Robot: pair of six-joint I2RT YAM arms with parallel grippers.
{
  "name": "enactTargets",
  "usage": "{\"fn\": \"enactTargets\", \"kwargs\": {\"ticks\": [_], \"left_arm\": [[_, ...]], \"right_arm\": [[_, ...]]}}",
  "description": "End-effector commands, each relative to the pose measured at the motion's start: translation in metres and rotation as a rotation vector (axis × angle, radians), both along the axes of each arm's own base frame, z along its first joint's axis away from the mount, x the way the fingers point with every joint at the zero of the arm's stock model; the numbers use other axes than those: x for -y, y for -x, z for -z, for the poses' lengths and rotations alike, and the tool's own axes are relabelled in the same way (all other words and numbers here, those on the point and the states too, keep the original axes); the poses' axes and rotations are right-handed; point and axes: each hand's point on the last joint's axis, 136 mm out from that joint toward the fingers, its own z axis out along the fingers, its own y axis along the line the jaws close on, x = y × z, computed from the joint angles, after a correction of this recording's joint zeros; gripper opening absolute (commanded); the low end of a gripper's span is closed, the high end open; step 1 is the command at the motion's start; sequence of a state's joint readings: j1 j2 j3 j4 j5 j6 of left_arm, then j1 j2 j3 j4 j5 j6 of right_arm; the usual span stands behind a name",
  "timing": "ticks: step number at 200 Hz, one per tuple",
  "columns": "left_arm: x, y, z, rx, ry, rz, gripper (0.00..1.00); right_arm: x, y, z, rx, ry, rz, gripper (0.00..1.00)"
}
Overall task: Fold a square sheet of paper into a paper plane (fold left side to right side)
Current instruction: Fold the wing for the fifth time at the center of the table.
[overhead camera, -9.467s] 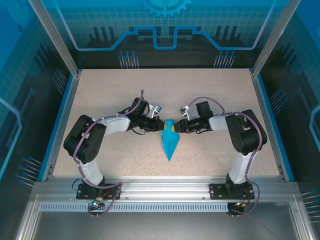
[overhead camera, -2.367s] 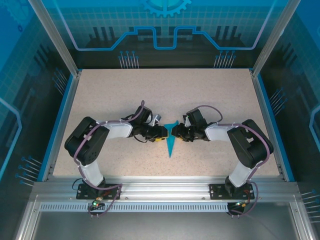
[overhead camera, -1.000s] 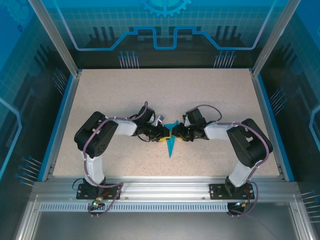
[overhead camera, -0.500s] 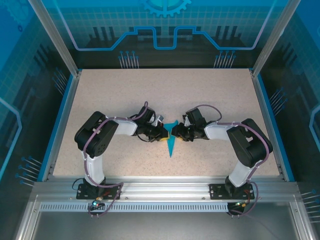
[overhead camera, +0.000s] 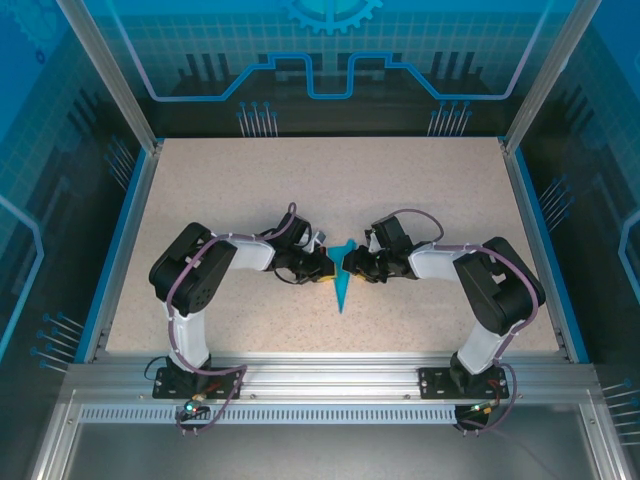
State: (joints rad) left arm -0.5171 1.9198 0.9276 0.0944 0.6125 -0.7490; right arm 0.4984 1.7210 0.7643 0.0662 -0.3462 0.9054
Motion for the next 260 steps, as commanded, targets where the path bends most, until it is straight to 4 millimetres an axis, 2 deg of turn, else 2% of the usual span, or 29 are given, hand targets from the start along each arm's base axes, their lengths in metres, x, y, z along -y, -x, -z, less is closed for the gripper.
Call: {"fn": "enactTargets", "kwargs": {"ticks": [1,36,88,113,156,188,236,244,248,260], "left_arm": [[-0.001,-0.005,0.001,0.029,-0.025,0.011,0.0],[-0.004,-0.003,0.007,0.022,-0.048,0.014,0.0],[-0.005,-0.002,0.009,0.026,-0.06,0.023,0.0],[-0.006,-0.002,0.01,0.024,-0.065,0.02,0.0],[-0.007,-0.002,0.011,0.025,-0.07,0.018,0.0],[-0.007,-0.002,0.011,0.026,-0.07,0.019,0.0],[-0.006,-0.003,0.01,0.027,-0.067,0.021,0.0],[-0.006,-0.002,0.011,0.025,-0.066,0.023,0.0],[-0.006,-0.002,0.011,0.025,-0.067,0.023,0.0],[-0.006,-0.002,0.011,0.027,-0.066,0.023,0.0]], "right_arm": [[0.008,0.023,0.034,-0.098,0.08,-0.033,0.39],[0.007,0.019,0.027,-0.071,0.06,-0.03,0.39],[0.009,-0.004,-0.015,0.033,-0.058,0.006,0.43],[0.014,-0.018,-0.027,0.051,-0.061,0.031,0.46],[0.014,-0.03,-0.023,0.026,-0.041,0.044,0.49],[0.006,-0.035,-0.022,0.022,-0.054,0.031,0.51],[0.001,-0.032,-0.01,-0.008,-0.053,0.012,0.51],[0.001,-0.032,-0.011,-0.008,-0.058,0.014,0.51],[-0.004,-0.04,-0.019,0.015,-0.072,0.009,0.51],[-0.006,-0.041,-0.019,0.018,-0.076,0.008,0.51]]}}
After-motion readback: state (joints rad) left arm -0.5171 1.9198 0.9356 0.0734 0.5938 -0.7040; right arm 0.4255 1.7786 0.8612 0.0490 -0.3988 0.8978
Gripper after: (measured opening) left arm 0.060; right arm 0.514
